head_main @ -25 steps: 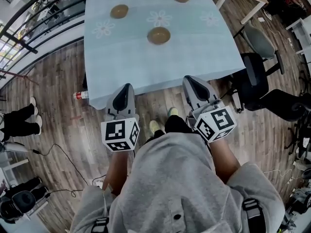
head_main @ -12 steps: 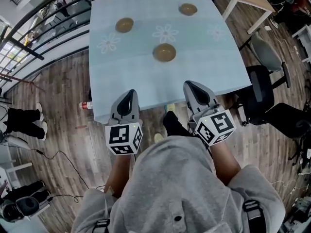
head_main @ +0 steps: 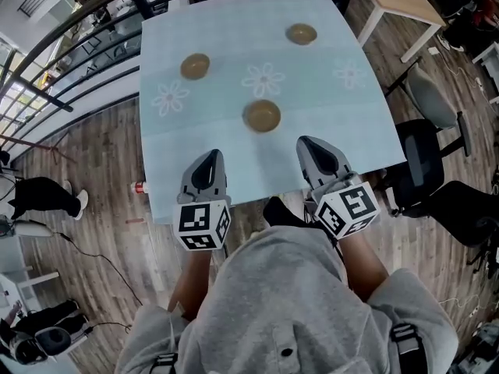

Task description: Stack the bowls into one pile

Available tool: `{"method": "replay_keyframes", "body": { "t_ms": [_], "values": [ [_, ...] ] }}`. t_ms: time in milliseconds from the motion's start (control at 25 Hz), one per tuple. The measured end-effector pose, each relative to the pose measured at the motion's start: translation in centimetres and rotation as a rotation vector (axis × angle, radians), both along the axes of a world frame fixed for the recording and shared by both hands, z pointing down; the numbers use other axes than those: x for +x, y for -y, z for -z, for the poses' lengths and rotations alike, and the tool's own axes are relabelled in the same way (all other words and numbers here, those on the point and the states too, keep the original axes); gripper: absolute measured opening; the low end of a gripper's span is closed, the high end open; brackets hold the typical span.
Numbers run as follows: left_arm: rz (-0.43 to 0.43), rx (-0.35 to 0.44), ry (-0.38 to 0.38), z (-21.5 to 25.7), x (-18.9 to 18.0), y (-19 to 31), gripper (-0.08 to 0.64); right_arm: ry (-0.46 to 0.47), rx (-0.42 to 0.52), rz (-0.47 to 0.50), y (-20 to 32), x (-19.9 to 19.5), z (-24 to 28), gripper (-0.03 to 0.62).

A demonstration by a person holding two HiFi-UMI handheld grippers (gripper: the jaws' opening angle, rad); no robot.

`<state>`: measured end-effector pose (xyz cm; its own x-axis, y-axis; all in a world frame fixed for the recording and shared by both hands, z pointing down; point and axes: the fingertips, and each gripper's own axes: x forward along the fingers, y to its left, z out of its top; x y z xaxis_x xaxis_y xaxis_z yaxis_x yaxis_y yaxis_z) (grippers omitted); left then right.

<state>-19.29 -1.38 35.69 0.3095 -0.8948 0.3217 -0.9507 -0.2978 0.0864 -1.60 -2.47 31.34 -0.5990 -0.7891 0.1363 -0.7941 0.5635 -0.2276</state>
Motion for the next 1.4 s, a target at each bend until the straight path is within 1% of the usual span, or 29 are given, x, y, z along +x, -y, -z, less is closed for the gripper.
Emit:
{"method": "replay_keyframes", "body": {
  "t_ms": [160, 440, 680, 880, 1120, 1280, 1320, 1400],
  "values": [
    [0.007, 0.003, 0.019, 0.3, 0.2, 2.2, 0.018, 0.016, -0.010, 0.004, 2.2, 0.5, -0.2, 0.026],
    [0.043, -0.001, 0.058, 0.3, -0.6, 4.3, 0.018, 0.019, 0.003, 0.033, 3.9, 0.8, -0.2, 0.026],
    [0.044, -0.018, 0.090, 0.1, -0.4, 7.0, 0.018, 0.022, 0.003, 0.047, 6.1, 1.3, -0.2, 0.026],
    [0.050, -0.029, 0.119, -0.6, 0.8, 8.5, 0.018, 0.050, -0.001, 0.056, 7.7, 2.5, -0.9, 0.026],
    [0.055, -0.040, 0.159, -1.3, 0.9, 11.3, 0.018, 0.093, -0.012, 0.082, 10.4, 3.5, -1.6, 0.026],
    [0.050, -0.034, 0.186, -1.4, -0.2, 14.1, 0.020, 0.085, -0.020, 0.101, 13.1, 2.5, -2.5, 0.026],
    [0.044, -0.037, 0.192, -1.5, -0.6, 14.6, 0.028, 0.084, -0.018, 0.107, 13.5, 2.1, -2.6, 0.026],
    [0.033, -0.042, 0.197, -1.9, -1.2, 15.3, 0.101, 0.082, -0.027, 0.114, 14.0, 1.8, -3.2, 0.026]
  ]
}}
